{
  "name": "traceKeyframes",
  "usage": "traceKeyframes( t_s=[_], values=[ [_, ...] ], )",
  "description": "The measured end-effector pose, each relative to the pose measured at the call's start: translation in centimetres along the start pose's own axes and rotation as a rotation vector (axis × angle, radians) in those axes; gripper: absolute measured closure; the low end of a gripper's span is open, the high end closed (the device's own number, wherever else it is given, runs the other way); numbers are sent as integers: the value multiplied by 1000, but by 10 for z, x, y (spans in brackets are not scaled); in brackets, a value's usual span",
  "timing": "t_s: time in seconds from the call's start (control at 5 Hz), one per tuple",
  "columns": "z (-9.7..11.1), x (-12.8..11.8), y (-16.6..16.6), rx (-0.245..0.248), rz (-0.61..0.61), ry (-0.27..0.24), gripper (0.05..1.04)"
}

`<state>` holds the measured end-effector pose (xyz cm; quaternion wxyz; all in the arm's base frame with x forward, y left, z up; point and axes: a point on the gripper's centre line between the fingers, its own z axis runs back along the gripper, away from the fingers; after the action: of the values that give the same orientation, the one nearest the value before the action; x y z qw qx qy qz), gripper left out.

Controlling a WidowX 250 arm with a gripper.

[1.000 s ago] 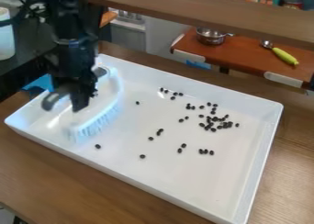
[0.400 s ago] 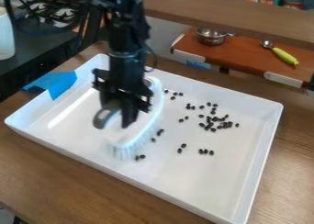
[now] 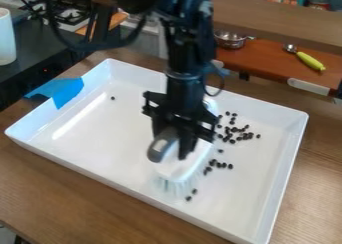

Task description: Sweep into pile

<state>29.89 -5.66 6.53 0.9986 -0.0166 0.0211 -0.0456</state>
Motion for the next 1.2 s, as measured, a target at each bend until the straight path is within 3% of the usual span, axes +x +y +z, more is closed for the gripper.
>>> traceKeyframes(
  t_s=[0.4,0.6,0.8,1.0,1.2],
  values=[
    [1,16,-56,-43,43,12,586],
    [9,15,-64,-84,41,36,587],
    [56,14,-27,-133,92,-46,587],
    [95,6,32,-205,176,-105,587],
    [119,-10,74,-248,176,-166,587]
  ],
)
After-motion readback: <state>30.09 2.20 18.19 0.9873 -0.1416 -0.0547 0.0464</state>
